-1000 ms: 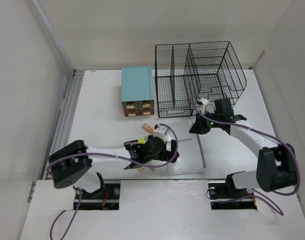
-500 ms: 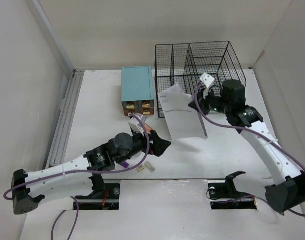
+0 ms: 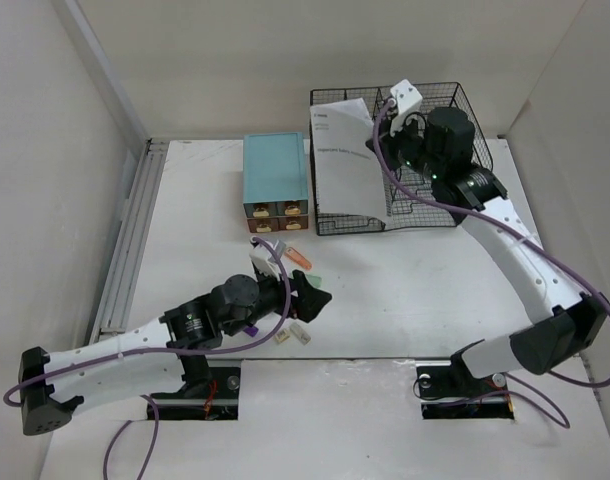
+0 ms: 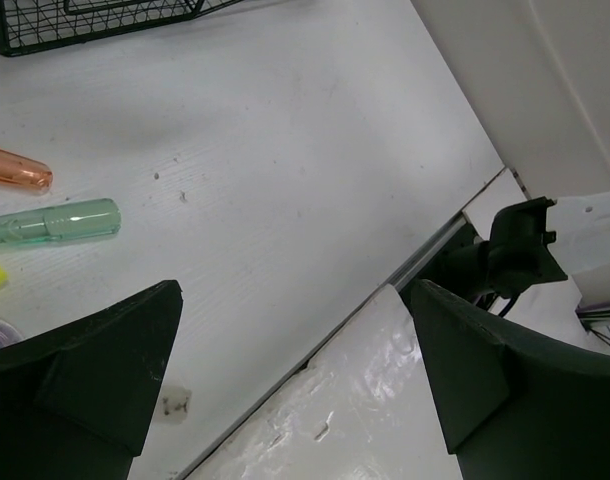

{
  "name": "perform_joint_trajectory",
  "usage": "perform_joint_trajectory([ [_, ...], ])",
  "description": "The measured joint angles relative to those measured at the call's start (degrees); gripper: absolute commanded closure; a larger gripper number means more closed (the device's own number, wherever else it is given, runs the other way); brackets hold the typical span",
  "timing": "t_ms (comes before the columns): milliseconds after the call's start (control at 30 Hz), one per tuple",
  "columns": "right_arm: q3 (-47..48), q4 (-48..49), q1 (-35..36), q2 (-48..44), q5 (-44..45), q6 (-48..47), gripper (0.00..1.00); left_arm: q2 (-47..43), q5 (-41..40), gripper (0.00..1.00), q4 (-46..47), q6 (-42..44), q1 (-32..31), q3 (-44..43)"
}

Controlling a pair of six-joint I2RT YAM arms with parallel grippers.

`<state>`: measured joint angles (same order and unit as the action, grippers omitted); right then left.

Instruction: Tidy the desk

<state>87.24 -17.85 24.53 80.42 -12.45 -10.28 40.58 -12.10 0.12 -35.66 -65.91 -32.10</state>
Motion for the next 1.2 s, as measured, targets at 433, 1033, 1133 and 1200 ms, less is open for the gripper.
perform_joint_trajectory([
  [433, 5.6, 13.1, 8.9, 10.3, 36.0, -0.6, 1.0, -0.5, -0.6, 0.03, -0.1, -0.5, 0.0, 1.4],
  [1033, 12.4, 48.4, 21.3, 20.4, 71.8, -29.4, 1.0, 1.5, -1.4, 0.04, 0.0, -0.7, 0.0, 1.6],
  [1133, 12.3, 51.7, 21.2, 20.3, 74.1, -32.2, 1.0, 0.7, -1.5, 0.04, 0.0, -0.7, 0.0, 1.6],
  [1200, 12.2, 54.8, 21.2, 20.4, 75.2, -34.6, 1.0, 0.1, -1.5, 0.04, 0.0, -0.7, 0.0, 1.6],
])
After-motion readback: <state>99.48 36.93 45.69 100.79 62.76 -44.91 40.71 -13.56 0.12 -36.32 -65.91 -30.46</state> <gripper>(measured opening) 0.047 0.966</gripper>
